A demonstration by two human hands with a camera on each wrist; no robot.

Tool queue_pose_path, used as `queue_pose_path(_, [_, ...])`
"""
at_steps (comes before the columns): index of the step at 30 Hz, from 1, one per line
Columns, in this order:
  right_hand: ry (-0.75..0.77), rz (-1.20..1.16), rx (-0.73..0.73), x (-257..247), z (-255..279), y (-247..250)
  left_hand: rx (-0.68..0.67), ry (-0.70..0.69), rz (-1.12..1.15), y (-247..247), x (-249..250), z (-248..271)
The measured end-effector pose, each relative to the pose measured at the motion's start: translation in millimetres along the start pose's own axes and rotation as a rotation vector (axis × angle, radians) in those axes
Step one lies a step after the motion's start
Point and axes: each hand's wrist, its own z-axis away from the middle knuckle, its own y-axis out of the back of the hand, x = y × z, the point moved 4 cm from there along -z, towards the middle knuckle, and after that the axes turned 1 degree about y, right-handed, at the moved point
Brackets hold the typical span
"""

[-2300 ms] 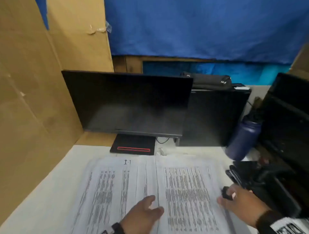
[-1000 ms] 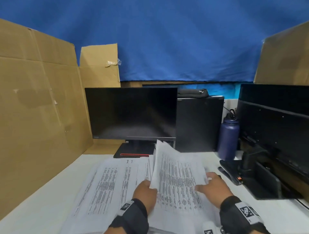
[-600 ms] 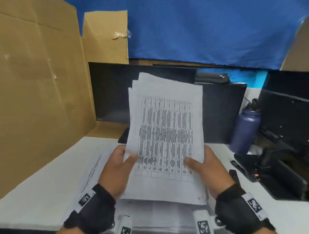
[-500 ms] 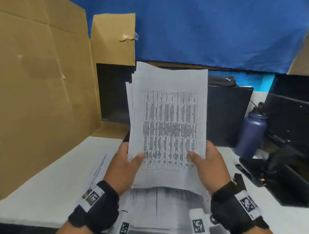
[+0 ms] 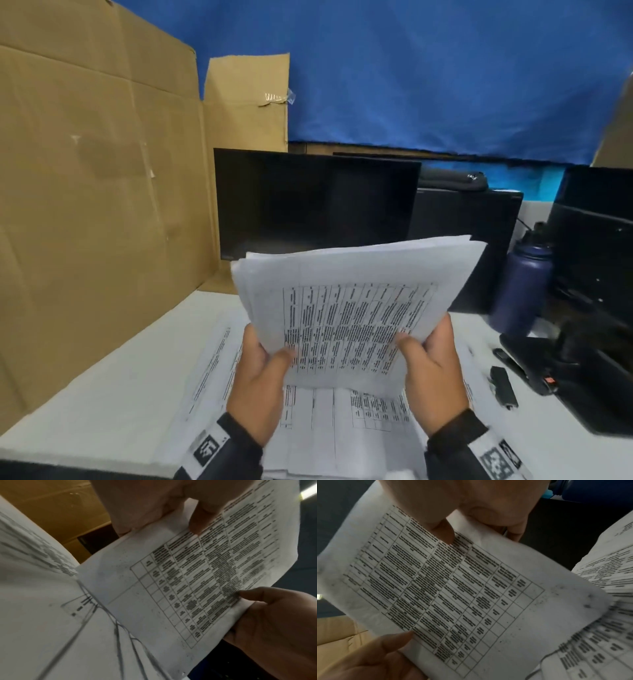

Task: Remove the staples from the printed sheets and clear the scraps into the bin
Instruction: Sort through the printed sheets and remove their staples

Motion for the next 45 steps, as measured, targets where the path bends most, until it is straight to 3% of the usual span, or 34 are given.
queue_pose_path(5, [0.057,-0.011,0.003,-13,-4,-13,0.042,-0.026,0.028,2,2,-5])
queue_pose_path(7, [0.007,-0.001,-0.02,-8,-6,-19,0.038,0.038,0.055,5,-8,-10])
queue_pose_path(10, [-0.126,0.026,-0.176,12,-3,-22,-0.007,0.173,0.067,11,-31,-9])
queue_pose_path(12, [-0.156,0.247,-0.243,32,-6,-9,0.015,0.187,0.01,19,-41,-10])
queue_pose_path(14, [-0.218,0.708,-0.244,57,-18,18,0.066,0.19,-0.017,31,-43,-17])
queue_pose_path(16, [-0.437,1.054,-0.249,80,-30,47,0.137,0.174,0.008,46,-37,-29])
queue_pose_path(18, [-0.58,1.153,-0.303,94,-37,62,0.235,0.165,0.071,62,-31,-41])
queue_pose_path(22, [-0.626,1.215,-0.391,105,-46,67,0.352,0.138,0.179,81,-19,-56])
queue_pose_path(26, [-0.676,1.284,-0.44,106,-50,66,0.372,0.149,0.151,88,-16,-59])
queue_pose_path(31, [-0.674,1.238,-0.398,111,-49,66,0.37,0.143,0.071,95,-18,-62])
queue_pose_path(34, [-0.712,1.07,-0.33,112,-41,64,0.36,0.173,0.068,95,-17,-60])
queue_pose_path(37, [-0.722,1.092,-0.361,110,-37,56,0.34,0.182,0.08,91,-15,-59])
queue_pose_path(40, [-0.664,1.115,-0.345,105,-36,52,0.316,0.177,0.09,87,-11,-56])
queue_pose_path(45, [-0.492,0.922,-0.161,91,-38,70,0.29,0.185,0.076,85,-4,-53])
